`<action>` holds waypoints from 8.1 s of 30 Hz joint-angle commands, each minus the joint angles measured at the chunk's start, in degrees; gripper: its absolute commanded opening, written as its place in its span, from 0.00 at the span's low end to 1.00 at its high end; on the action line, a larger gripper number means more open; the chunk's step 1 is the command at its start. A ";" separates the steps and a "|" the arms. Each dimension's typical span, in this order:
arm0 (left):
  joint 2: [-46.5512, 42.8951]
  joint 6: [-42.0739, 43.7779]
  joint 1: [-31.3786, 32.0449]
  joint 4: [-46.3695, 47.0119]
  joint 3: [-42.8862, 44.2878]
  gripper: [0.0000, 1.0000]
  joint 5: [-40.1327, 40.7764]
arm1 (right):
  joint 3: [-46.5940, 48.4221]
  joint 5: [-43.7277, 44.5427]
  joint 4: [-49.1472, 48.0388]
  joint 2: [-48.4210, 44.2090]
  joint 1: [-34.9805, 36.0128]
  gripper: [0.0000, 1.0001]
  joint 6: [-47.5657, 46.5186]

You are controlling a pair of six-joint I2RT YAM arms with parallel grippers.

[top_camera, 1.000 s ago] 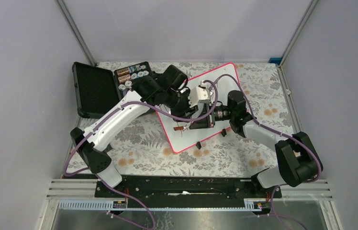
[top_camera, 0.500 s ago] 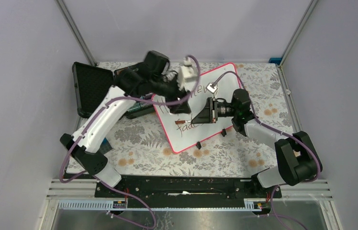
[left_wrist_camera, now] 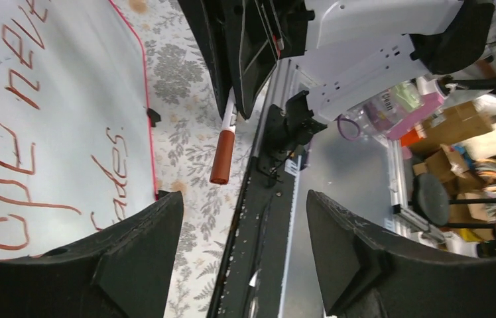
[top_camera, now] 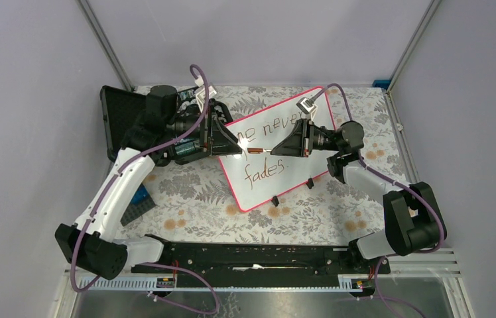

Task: Write a sentence on the whiteboard
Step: Insert the whiteboard marker without the cap into the pen cap, then adjust the pen cap from the whiteboard marker, then pass from the right arm to the left, then put down the whiteboard marker at the center of the board, then reset both arms

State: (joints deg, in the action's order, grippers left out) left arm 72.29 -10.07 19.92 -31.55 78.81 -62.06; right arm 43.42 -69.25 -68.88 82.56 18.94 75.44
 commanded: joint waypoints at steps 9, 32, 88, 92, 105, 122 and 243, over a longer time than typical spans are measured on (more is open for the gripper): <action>-1.53 -20.42 -0.76 22.38 -9.83 0.67 -6.91 | 1.77 -1.95 -23.58 2.43 -0.22 0.00 15.30; 0.79 -22.54 3.57 25.98 -11.71 0.52 -6.71 | 0.10 -0.72 -15.87 1.70 2.68 0.00 7.67; 2.68 -19.92 5.80 24.01 -12.35 0.00 -1.76 | 0.69 5.34 15.55 -4.35 5.69 0.00 -16.65; 3.91 -19.83 6.31 23.99 -11.18 0.00 -1.49 | 1.40 6.01 18.30 -4.02 6.66 0.00 -18.26; 6.28 -18.05 9.26 23.82 -9.32 0.00 -2.55 | 1.16 4.75 12.88 -1.97 9.96 0.00 -14.62; 4.36 19.95 8.03 -16.81 6.93 0.49 12.03 | 0.45 3.25 28.13 -6.14 6.77 0.00 -25.58; 16.78 21.19 -22.87 -20.28 16.48 0.99 36.87 | 42.34 21.22 105.20 -5.29 -27.94 1.00 -84.03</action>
State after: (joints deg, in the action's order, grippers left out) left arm 86.78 16.25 -0.49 -52.62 88.47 -20.10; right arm 81.60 -49.56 31.88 75.26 -4.36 -3.55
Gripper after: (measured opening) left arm 0.986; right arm 0.993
